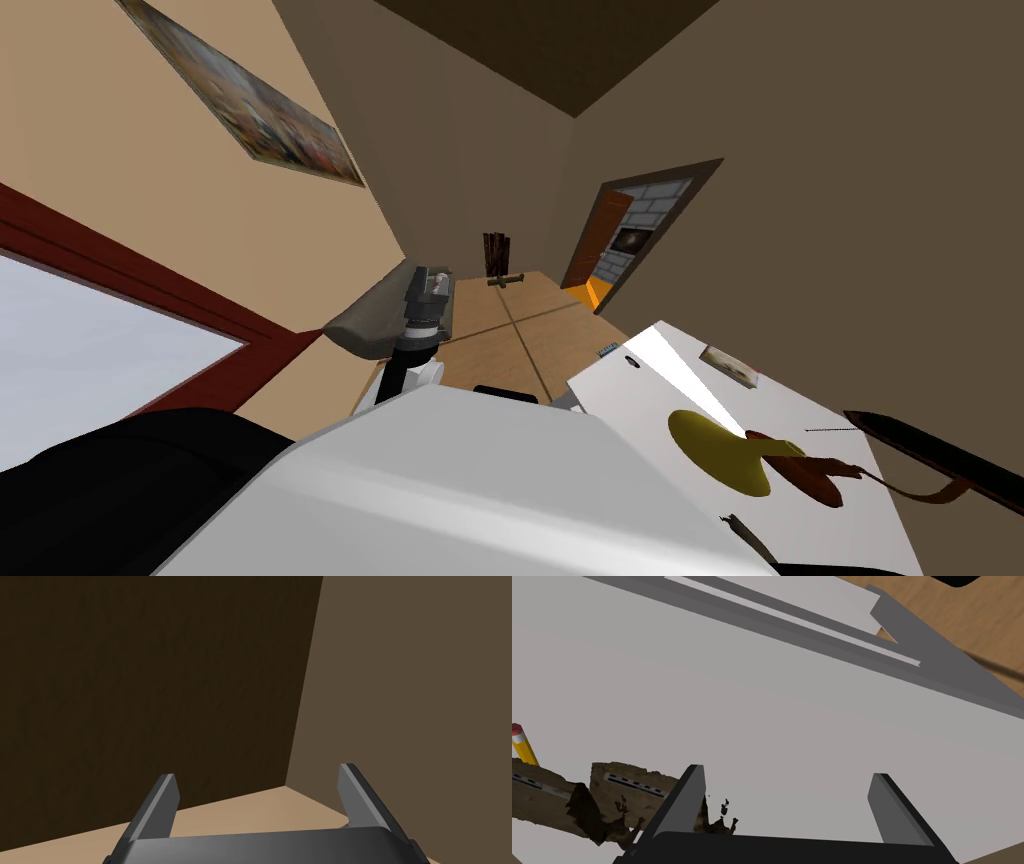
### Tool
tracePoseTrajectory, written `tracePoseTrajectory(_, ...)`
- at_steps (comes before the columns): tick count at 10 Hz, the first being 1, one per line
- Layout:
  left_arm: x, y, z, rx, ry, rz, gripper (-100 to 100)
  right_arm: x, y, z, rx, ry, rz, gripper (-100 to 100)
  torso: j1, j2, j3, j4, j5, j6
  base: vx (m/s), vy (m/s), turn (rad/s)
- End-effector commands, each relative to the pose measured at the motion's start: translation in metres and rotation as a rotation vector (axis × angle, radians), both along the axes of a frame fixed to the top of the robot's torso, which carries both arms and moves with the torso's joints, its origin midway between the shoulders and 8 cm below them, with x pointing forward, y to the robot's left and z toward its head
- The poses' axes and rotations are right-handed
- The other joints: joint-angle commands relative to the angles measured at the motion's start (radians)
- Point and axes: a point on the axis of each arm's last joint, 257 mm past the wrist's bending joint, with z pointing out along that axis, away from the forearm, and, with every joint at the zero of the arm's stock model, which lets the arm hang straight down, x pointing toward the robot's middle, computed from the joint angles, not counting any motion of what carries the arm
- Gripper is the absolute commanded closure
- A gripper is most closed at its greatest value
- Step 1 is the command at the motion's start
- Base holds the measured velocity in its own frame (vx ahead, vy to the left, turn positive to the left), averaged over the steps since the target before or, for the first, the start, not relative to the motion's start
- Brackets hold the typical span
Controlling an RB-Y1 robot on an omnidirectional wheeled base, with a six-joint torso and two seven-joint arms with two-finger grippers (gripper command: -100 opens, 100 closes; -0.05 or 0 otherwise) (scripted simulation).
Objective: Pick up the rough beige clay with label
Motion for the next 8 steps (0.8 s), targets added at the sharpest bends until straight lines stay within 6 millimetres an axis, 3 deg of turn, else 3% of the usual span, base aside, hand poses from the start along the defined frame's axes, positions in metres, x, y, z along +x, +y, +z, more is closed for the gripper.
tracePoseTrajectory(1, 0.000, 0.000, 0.000, 0.000, 0.000, 0.000, 0, -0.023, -0.016, 0.006, -0.028, 0.054, -0.012, -100, 0.000, 0.000, 0.000, 0.000, 0.000, 0.000, 0.001, -0.043, 0.296)
tracePoseTrajectory(8, 0.000, 0.000, 0.000, 0.000, 0.000, 0.000, 0, -0.058, -0.034, 0.011, -0.062, 0.137, -0.037, -100, -0.002, -0.001, 0.000, 0.000, -0.001, 0.001, 0.004, -0.053, 0.125)
